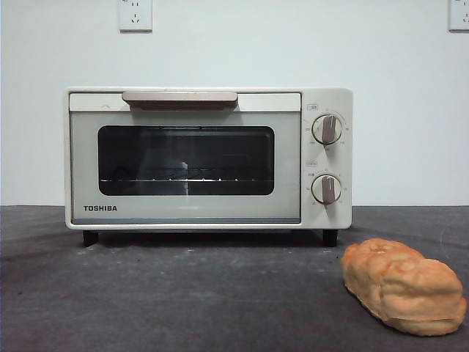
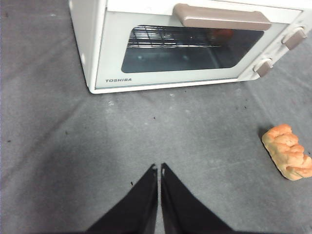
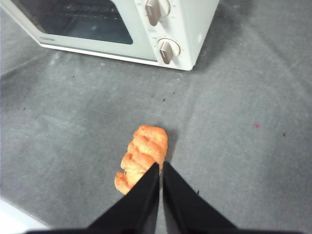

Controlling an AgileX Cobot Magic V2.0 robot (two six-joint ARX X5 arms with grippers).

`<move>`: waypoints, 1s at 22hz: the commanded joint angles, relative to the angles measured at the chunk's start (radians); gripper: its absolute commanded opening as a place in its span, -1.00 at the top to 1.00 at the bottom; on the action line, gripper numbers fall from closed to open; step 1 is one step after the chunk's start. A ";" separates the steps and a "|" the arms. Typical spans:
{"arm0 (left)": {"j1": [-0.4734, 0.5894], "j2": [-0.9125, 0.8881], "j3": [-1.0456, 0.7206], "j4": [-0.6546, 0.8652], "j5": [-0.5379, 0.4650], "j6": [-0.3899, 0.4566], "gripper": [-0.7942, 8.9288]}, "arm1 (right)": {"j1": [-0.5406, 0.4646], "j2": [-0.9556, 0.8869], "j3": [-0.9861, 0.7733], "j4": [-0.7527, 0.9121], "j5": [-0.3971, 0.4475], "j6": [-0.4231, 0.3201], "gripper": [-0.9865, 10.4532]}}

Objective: The left arm flap open the oven, the right arm pick bread and place it into oven, the left arm flap close the oven

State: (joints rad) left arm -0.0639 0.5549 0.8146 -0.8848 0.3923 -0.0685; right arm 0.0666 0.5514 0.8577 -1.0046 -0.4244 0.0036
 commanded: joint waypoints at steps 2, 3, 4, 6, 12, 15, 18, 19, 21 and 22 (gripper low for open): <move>-0.002 0.002 0.023 0.009 0.002 0.016 0.80 | 0.004 0.003 0.019 0.009 0.003 -0.015 0.61; -0.002 0.002 0.023 0.009 0.003 0.016 0.80 | 0.004 0.003 0.019 0.010 0.004 -0.015 0.43; -0.002 0.002 0.023 0.009 0.002 0.016 0.80 | 0.004 0.003 0.019 0.010 0.005 -0.014 0.24; -0.002 0.002 0.023 0.009 0.002 0.016 0.80 | 0.004 0.003 0.019 0.010 0.006 -0.011 0.19; -0.002 0.002 0.023 0.010 0.002 0.016 0.80 | 0.065 0.033 0.019 0.008 0.005 0.043 0.18; -0.002 0.002 0.022 0.010 0.002 0.016 0.80 | 0.134 0.086 0.014 0.010 0.006 0.093 0.18; -0.002 0.002 0.022 0.010 0.002 0.016 0.80 | 0.209 0.141 -0.035 0.070 0.010 0.141 0.18; -0.002 0.002 0.022 0.010 0.002 0.016 0.80 | 0.238 0.159 -0.061 0.107 0.019 0.166 0.17; -0.002 0.002 0.022 0.010 0.002 0.016 0.80 | 0.304 0.193 -0.121 0.198 0.065 0.222 0.12; -0.002 0.002 0.022 0.010 0.002 0.016 0.80 | 0.340 0.211 -0.149 0.237 0.094 0.246 0.11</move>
State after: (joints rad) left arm -0.0639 0.5541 0.8146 -0.8852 0.3920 -0.0650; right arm 0.3985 0.7605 0.7029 -0.7765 -0.3325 0.2062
